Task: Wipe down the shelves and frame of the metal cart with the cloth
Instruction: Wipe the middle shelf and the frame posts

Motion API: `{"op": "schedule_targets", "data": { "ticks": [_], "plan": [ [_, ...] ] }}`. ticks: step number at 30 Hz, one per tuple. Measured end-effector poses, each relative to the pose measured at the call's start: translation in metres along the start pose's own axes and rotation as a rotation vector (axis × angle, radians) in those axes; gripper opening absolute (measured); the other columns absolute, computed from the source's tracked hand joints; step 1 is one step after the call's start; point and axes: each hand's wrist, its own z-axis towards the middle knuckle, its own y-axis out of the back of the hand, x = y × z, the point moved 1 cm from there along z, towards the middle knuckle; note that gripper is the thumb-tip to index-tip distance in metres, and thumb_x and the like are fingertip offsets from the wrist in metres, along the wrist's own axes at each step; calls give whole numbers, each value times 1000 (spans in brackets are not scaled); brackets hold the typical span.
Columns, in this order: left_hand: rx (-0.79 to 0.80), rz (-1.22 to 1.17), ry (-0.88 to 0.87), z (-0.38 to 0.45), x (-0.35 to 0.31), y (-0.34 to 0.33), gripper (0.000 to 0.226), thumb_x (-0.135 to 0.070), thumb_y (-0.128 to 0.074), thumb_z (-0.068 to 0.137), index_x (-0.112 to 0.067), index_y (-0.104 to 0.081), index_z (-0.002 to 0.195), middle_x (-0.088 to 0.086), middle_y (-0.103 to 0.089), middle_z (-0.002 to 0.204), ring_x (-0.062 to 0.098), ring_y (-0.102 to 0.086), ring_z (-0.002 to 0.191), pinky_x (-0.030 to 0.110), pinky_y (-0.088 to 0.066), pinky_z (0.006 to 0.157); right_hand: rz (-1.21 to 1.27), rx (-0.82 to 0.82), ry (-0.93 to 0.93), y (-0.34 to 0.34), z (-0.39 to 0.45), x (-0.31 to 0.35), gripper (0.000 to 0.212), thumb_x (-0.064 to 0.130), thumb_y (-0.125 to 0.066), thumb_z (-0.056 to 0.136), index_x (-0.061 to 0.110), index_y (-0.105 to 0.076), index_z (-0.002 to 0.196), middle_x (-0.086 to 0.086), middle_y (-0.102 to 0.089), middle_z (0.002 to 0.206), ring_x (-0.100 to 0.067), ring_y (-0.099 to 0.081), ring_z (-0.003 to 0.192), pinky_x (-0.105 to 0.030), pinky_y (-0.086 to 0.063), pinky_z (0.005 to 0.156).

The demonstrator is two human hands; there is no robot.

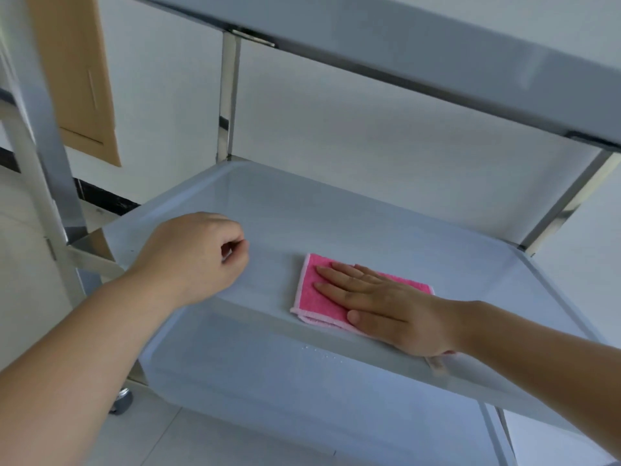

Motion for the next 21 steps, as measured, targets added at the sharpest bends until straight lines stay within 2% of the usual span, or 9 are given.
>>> {"op": "schedule_targets", "data": {
  "ticks": [5,8,11,14,16,20,21],
  "plan": [
    [11,-6,17,-2,14,8,22,-25,-53,80,-16,-55,61,-3,-55,62,20,-53,61,33,-45,53,4,-42,20,8,25,-24,52,36,-25,98,29,-6,145,7,2,157,-4,6,144,-36,0,119],
    [-21,21,-11,0,22,17,25,-28,-49,80,-17,-50,57,-3,-52,59,19,-51,59,28,-39,48,19,-83,-59,15,45,-50,48,38,-25,97,33,-7,142,9,-1,156,-2,2,143,-35,-2,119],
    [-62,17,-15,-3,32,23,27,-28,-48,80,-19,-47,55,-3,-51,56,19,-49,58,28,-39,47,49,-113,-169,21,61,-77,46,35,-26,99,35,-8,141,14,-2,155,3,1,142,-22,2,117],
    [-68,-11,2,-6,40,20,26,-25,-51,79,-19,-45,55,-4,-51,56,17,-49,58,30,-40,48,79,-140,-265,25,75,-102,45,20,-31,101,27,-14,143,11,-7,155,4,-1,140,-3,6,106],
    [-75,-14,19,-8,44,18,25,-25,-49,79,-16,-47,56,-3,-51,56,17,-49,58,32,-41,48,101,-137,-339,29,84,-118,46,20,-30,102,22,-16,145,9,-8,155,5,-2,137,2,7,101],
    [-101,-18,1,-11,42,13,23,-26,-46,78,-15,-47,57,-2,-49,56,20,-48,58,37,-43,48,166,-193,-527,41,107,-149,47,29,-28,102,25,-16,147,7,-10,156,-8,-9,142,-16,3,110],
    [-104,-22,3,-11,41,12,23,-26,-45,78,-16,-46,57,-3,-47,55,19,-47,57,37,-42,48,151,-185,-556,43,114,-156,47,28,-27,102,22,-16,148,4,-10,157,-11,-9,143,-14,4,109]
  ]
}}
